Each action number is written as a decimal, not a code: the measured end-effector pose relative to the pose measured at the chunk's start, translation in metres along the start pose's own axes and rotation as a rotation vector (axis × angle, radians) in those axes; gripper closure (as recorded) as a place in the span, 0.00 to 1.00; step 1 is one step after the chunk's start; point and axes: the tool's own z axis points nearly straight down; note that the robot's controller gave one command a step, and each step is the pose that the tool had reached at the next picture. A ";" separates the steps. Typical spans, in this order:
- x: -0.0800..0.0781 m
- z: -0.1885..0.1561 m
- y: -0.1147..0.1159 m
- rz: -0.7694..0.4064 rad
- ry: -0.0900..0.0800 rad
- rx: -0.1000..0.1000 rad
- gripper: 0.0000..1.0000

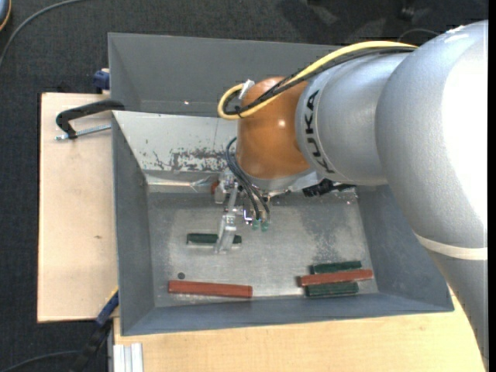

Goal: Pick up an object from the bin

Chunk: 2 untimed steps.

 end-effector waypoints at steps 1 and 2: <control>0.001 0.033 -0.001 0.087 0.008 0.002 0.00; 0.000 0.032 -0.001 0.086 0.006 0.001 0.00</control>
Offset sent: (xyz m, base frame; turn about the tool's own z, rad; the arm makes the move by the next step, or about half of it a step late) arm -0.0006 -0.0018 -0.0324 0.0879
